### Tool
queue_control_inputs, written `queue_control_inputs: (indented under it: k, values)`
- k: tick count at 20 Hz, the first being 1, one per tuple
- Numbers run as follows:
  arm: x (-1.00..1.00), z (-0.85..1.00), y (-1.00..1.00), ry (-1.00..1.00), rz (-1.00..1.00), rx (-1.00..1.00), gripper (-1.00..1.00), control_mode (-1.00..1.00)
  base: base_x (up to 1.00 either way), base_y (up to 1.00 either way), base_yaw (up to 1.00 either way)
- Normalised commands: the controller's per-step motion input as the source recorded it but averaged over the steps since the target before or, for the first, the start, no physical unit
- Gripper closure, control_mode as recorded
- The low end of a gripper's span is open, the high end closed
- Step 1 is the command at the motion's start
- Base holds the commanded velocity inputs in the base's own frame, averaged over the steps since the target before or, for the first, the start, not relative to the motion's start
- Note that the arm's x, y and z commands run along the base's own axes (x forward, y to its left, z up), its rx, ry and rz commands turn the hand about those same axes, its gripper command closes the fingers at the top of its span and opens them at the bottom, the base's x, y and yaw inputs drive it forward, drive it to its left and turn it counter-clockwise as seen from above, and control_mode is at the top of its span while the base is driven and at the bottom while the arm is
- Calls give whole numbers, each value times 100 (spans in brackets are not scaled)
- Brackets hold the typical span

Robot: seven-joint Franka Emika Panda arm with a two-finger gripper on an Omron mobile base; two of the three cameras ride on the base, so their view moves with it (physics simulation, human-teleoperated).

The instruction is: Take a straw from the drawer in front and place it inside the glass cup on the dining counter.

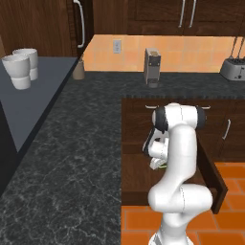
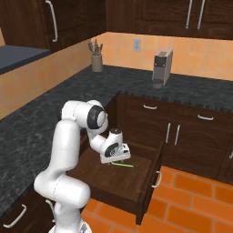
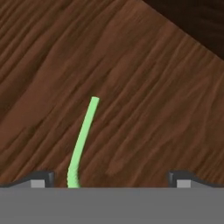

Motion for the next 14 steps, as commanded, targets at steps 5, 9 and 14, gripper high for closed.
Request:
queue_control_inputs:
  k: [5,9,14]
  values:
    - [1,-33,-7,0,6,0,100,-100,0,0,0]
    - [12,-11,-8,1,2,0,100,-100,0,0,0]
    - [2,-1,-1,0,0,0,100,-100,0,0,0]
